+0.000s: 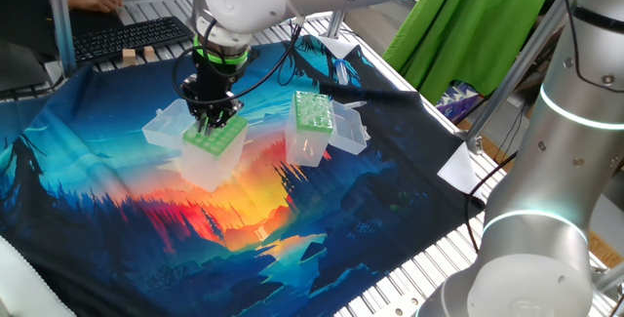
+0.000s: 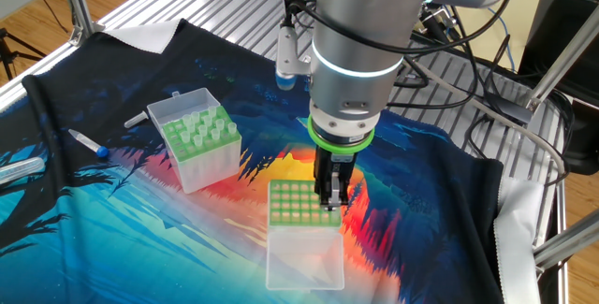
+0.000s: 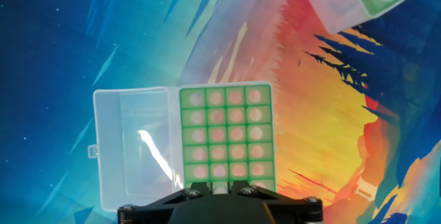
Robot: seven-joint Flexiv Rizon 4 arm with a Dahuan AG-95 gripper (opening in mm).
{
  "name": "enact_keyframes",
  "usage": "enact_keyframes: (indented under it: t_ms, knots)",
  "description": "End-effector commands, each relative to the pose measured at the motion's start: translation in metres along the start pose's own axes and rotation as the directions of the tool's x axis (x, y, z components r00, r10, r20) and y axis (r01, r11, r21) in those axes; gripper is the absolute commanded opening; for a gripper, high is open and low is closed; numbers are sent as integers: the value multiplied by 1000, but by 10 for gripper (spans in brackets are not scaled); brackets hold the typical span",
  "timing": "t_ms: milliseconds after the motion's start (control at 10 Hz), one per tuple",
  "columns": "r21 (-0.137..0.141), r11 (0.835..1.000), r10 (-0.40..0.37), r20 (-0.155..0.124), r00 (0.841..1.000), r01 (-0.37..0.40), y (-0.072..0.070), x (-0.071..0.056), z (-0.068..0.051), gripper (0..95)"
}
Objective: Transfer all large pipette tips from one holder to another
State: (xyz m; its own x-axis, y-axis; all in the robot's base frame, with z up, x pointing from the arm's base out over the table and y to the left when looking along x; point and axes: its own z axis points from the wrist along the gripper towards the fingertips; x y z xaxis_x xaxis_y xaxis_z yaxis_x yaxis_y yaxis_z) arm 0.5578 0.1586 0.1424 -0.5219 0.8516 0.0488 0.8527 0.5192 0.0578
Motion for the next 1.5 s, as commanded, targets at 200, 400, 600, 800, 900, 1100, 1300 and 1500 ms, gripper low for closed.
enact_keyframes:
  t_ms: [200, 400, 600, 800, 900, 1100, 1300, 1500]
  knots:
    - [8, 1000, -24, 15, 1000, 24, -1, 2, -4, 0]
    - [13, 999, -40, 21, 999, 40, 0, 2, -11, 0]
    - [17, 998, -55, 24, 998, 55, 2, -1, -22, 0]
    - [20, 998, -68, 27, 997, 67, 4, -1, -34, 0]
    - [21, 997, -72, 27, 997, 72, 6, -1, -41, 0]
    - [19, 996, -91, 23, 996, 91, 9, -3, -56, 0]
    - [20, 994, -110, 18, 994, 110, 11, -9, -68, 0]
    - [21, 992, -125, 15, 992, 125, 12, -16, -79, 0]
